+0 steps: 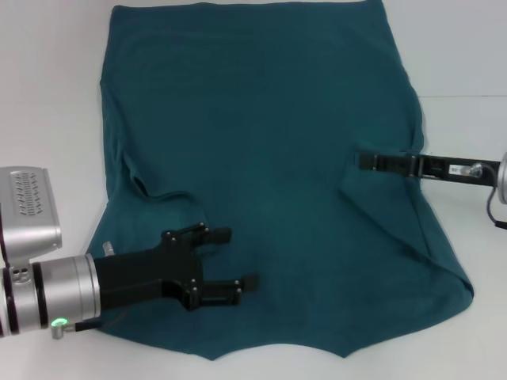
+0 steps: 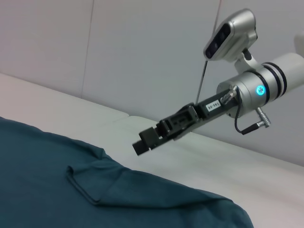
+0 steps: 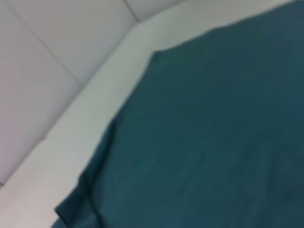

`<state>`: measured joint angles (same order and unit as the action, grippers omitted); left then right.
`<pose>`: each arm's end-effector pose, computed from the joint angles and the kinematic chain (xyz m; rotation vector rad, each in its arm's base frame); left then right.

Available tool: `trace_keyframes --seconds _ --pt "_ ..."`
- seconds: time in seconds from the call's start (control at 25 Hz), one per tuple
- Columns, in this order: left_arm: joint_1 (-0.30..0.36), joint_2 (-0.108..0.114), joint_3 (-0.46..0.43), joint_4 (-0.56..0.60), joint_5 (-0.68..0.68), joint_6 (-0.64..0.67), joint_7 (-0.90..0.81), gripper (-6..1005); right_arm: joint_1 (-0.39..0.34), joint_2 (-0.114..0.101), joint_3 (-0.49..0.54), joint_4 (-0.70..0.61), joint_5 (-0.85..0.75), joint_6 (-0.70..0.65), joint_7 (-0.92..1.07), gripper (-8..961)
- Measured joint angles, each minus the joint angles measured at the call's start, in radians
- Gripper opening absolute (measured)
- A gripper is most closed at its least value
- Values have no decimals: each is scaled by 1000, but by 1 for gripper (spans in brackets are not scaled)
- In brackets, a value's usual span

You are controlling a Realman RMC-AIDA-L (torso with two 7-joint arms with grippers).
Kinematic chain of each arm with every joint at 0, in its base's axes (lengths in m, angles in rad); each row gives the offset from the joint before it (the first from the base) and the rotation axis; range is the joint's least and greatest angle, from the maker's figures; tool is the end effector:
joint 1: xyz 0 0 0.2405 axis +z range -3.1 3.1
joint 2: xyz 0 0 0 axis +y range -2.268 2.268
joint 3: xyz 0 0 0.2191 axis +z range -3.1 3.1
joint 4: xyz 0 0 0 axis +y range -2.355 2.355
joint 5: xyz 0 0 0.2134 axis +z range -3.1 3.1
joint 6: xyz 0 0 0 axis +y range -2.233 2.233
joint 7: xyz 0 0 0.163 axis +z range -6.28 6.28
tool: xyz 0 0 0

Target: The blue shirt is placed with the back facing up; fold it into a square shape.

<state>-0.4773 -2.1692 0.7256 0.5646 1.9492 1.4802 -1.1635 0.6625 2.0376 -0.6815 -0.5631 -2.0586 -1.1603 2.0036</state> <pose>-0.2288 0.2987 -0.0481 -2.7108 -0.5392 -0.7633 0.2438 0.3917 0.0068 -2.2580 1.3899 0.6173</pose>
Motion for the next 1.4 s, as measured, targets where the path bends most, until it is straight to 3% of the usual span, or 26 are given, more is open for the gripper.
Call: trace_keyframes --seconds 0.16,0.44,1.0,1.4 --pt "-2 0 0 0 0 0 0 920 -9 -19 -1 2 -59 3 81 720" --pt "-3 0 0 0 -1 0 -1 920 -33 -24 -1 0 -102 21 119 900" --pt "-8 2 -1 0 -1 0 0 919 -48 -4 -4 7 -128 39 122 900" --pt "-5 2 -5 0 -1 0 4 920 -18 39 -17 8 -128 16 118 901"
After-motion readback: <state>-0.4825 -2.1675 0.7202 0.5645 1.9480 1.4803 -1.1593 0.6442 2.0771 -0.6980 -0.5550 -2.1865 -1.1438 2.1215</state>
